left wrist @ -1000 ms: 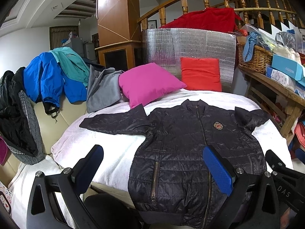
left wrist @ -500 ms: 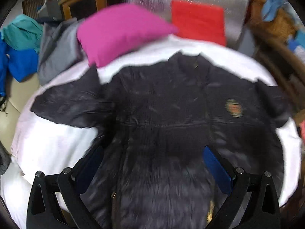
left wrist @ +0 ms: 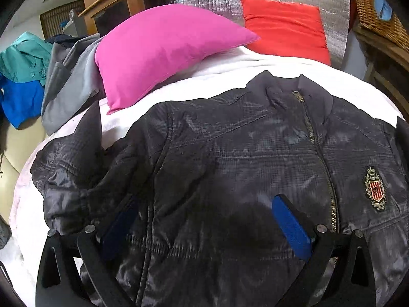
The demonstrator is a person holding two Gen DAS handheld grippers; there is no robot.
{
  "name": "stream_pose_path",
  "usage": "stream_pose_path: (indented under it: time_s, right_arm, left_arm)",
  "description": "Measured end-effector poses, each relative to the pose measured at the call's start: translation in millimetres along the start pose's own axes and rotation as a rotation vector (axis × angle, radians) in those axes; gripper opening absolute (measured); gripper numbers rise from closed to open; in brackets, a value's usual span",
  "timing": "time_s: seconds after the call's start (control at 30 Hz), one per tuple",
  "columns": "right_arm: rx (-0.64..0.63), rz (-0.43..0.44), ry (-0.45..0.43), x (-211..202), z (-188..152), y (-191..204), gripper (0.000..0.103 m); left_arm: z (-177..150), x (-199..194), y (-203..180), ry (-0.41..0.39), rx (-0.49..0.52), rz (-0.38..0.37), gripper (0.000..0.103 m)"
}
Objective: Fold large clothes
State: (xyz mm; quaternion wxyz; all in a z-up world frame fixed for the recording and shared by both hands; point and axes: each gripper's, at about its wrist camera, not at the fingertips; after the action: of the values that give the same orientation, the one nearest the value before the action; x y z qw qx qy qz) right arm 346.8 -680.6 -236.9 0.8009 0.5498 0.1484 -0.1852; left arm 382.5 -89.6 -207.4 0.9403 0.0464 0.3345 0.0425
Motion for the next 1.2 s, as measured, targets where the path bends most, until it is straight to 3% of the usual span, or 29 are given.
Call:
stream_pose_path:
  time_s: [0.03,0.13,0.17,0.27,0.47,0.63,0.77,0.93,1.0,1.07,1.1,1.2]
  right_arm:
    - [-0.008,0.017,-0.002,4.5,5.8,1.5,0.062]
    - [-0.014,0.056,0.046,17.8,8.7,1.6,0.018]
    - [-0.042,0.034,0.040,18.0,2.7,1.9,0.012]
    - [-0.125,0.044,0.024,7.0,-11.0,20.5,0.009]
    - [-0.299,0.230,0.011,-59.6,-56.5,99.5,0.009]
    - [-0.415,0.375,0.076,-123.0,-137.0,142.5,0.009]
    - [-0.491,0.423,0.172,-151.1,-212.5,148.4,0.009]
    - [-0.490,0.386,0.379,-144.2,-291.5,131.3,0.015]
    - [-0.493,0.347,0.491,-136.1,-313.8,126.5,0.031]
    - [-0.478,0.352,0.552,-124.2,-315.0,130.5,0.070]
    - [-0.468,0.383,0.554,-128.2,-311.0,133.2,0.075]
    - [-0.489,0.479,0.564,-141.7,-290.5,141.4,0.076]
  left_arm:
    - [1.1,0.2,-1.2,-0.002,-0.001,0.000,0.103]
    - [5.6,-4.0,-5.5,-0.017,-0.004,-0.007,0.103]
    - [6.1,-5.9,-7.6,-0.025,-0.004,-0.010,0.103]
    - [6.0,-13.5,-7.7,-0.041,-0.001,-0.018,0.103]
    - [9.2,-35.9,4.8,-0.071,-0.024,-0.036,0.103]
    - [10.7,-59.5,32.5,-0.127,-0.055,-0.018,0.103]
    - [6.5,-65.1,54.1,-0.123,-0.093,-0.010,0.103]
    - [2.5,-65.7,65.9,-0.122,-0.110,0.019,0.103]
    - [2.5,-66.8,68.7,-0.126,-0.118,0.021,0.103]
    - [2.5,-68.1,70.5,-0.123,-0.130,0.008,0.103]
    - [3.1,-67.9,70.8,-0.122,-0.135,-0.003,0.103]
    - [5.1,-64.6,66.5,-0.109,-0.139,-0.035,0.103]
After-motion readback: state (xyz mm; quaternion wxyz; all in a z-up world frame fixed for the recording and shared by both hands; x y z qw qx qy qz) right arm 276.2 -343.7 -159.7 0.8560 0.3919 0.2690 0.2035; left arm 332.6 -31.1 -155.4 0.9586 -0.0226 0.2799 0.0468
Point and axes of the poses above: each gripper's, at about its wrist camera, not at the fingertips, and x roughly the way its jaws point, y to its left, z to its top, and after that the axes turned 11 degrees about -y, right-handed
